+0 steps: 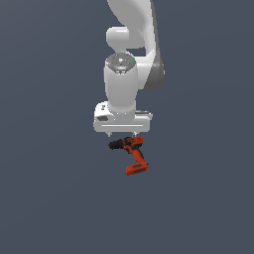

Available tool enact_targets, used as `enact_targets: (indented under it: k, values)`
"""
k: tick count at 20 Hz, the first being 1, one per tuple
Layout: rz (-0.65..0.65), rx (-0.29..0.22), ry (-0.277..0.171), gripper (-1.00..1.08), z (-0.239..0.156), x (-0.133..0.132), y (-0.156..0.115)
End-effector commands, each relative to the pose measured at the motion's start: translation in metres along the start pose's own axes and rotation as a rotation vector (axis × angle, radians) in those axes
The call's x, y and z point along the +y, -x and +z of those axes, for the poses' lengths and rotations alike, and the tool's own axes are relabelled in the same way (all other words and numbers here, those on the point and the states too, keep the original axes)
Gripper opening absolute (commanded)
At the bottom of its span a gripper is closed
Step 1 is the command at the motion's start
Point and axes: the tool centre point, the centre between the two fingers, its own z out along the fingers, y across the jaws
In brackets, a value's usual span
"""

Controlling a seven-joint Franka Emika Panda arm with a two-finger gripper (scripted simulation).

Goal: Pick up the object and move it to a goal position.

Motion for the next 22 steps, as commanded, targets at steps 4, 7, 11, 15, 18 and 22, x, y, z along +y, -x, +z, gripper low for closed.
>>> enact_targets:
  k: [4,7,11,15,18,22]
  values:
    - [-0.006,-0.001,0.003,0.68,0.000,0.001,0.000]
    - [-0.021,-0.002,0.010,0.68,0.001,0.004,0.001]
    - [-0.022,-0.002,0.010,0.68,0.001,0.004,0.001]
    - [0.000,-0.002,0.008,0.68,0.004,0.004,0.002]
    - [0.033,-0.002,0.004,0.68,0.007,0.003,0.003]
    - [0.099,-0.002,-0.004,0.68,0.015,0.001,0.005]
